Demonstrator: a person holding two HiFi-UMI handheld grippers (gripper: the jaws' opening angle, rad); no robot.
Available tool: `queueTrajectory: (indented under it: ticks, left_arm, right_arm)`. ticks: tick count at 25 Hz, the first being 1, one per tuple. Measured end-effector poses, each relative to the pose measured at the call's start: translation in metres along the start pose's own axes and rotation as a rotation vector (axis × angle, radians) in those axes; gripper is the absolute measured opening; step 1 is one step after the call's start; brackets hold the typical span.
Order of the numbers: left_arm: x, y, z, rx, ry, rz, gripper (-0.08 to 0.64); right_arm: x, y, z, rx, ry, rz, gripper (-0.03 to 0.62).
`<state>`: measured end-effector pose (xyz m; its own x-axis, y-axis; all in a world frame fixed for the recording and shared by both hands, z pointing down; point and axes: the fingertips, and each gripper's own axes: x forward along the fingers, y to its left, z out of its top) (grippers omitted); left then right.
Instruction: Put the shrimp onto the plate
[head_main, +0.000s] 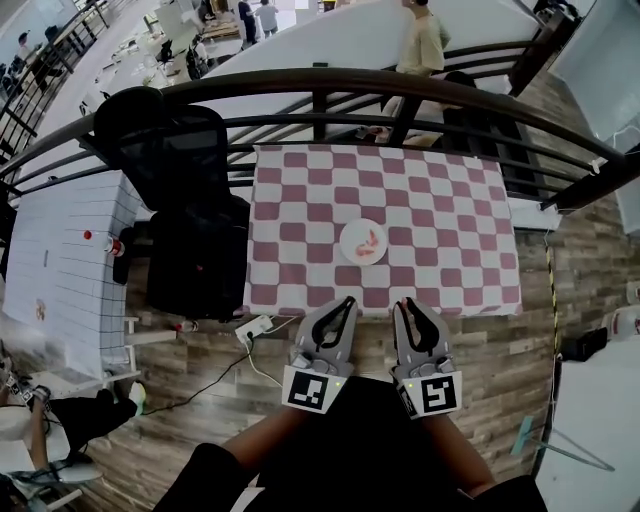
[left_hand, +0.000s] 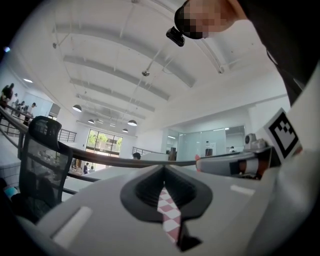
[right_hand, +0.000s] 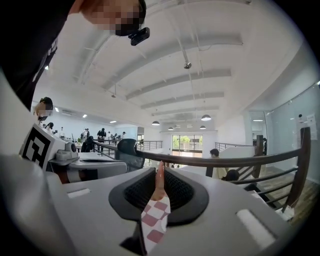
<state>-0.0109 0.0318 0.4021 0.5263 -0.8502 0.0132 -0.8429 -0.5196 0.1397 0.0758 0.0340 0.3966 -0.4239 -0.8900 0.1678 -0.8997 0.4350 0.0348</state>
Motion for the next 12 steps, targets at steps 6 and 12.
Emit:
queueTrajectory:
  ticks: [6,12]
  left_arm:
    - [0.017,0.021,-0.001,-0.016,0.002,-0.001,0.009]
    - [0.028,0.041,0.002,-0.038,-0.016,-0.007,0.009]
  right_arm:
    - [0.029,-0.003,0.004,-0.002,0.006,0.001,0.052]
    - [0.046,-0.005,0.003,-0.015,0.032,-0.009,0.052]
